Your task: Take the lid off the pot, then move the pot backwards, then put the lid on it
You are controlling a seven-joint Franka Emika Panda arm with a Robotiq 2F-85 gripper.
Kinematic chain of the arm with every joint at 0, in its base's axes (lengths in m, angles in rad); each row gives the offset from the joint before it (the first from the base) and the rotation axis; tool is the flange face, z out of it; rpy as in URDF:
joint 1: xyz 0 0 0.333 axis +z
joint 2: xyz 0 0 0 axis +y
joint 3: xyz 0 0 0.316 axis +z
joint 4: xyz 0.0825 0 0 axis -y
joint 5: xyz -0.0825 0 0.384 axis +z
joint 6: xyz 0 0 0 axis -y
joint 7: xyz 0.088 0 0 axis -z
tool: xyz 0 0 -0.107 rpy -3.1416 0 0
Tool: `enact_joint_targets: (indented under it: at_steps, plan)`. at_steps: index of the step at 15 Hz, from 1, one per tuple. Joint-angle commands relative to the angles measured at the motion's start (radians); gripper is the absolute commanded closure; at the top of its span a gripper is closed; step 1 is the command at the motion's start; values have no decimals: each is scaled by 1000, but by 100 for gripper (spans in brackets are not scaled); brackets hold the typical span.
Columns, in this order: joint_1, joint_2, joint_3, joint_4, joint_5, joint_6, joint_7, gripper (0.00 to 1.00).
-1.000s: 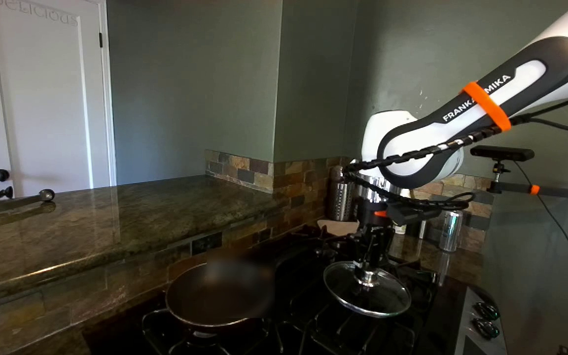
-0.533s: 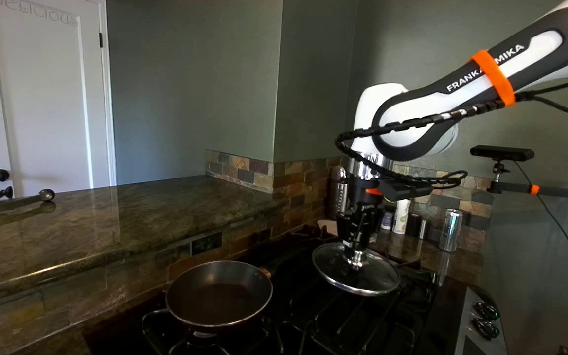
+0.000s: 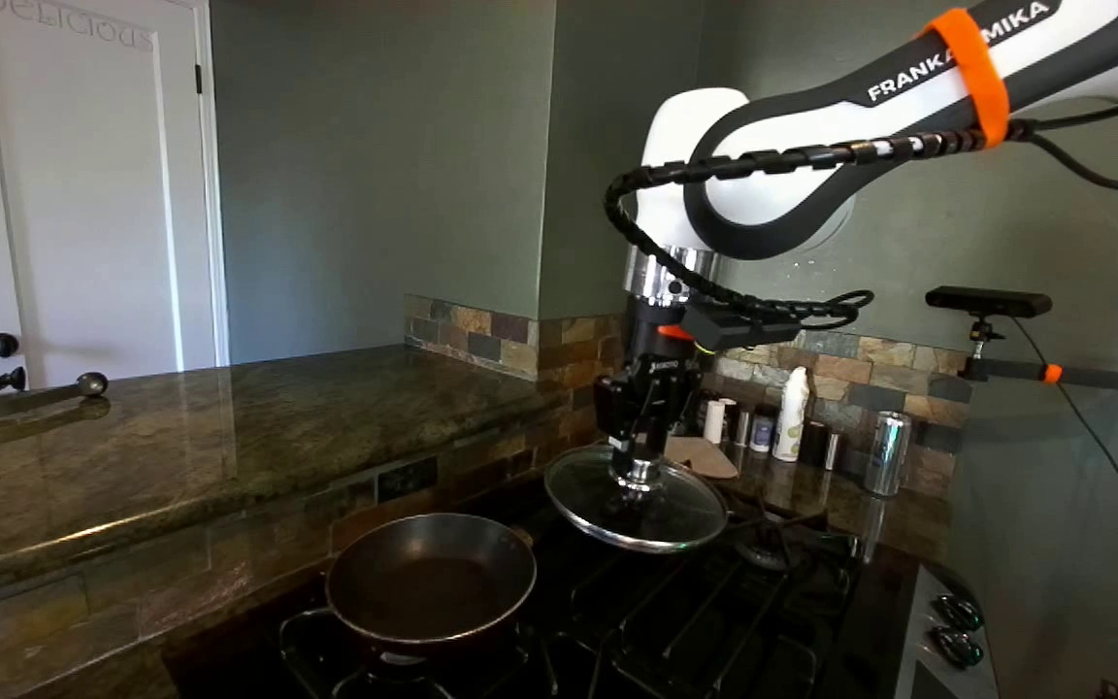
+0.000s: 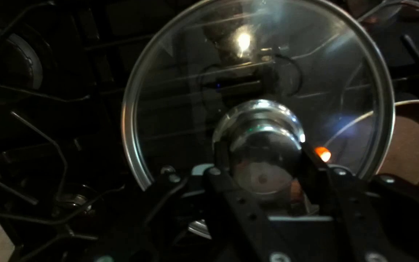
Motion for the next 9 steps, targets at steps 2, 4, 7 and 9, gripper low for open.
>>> enact_joint_targets:
  at_steps: [2,4,7,9]
  plan:
    - [20,35,21,47,-2,-2,34,52]
    - [32,70,36,84,-2,-2,56,52]
    - [34,91,36,98,-3,-2,59,52]
    - [34,93,35,99,-3,-2,59,52]
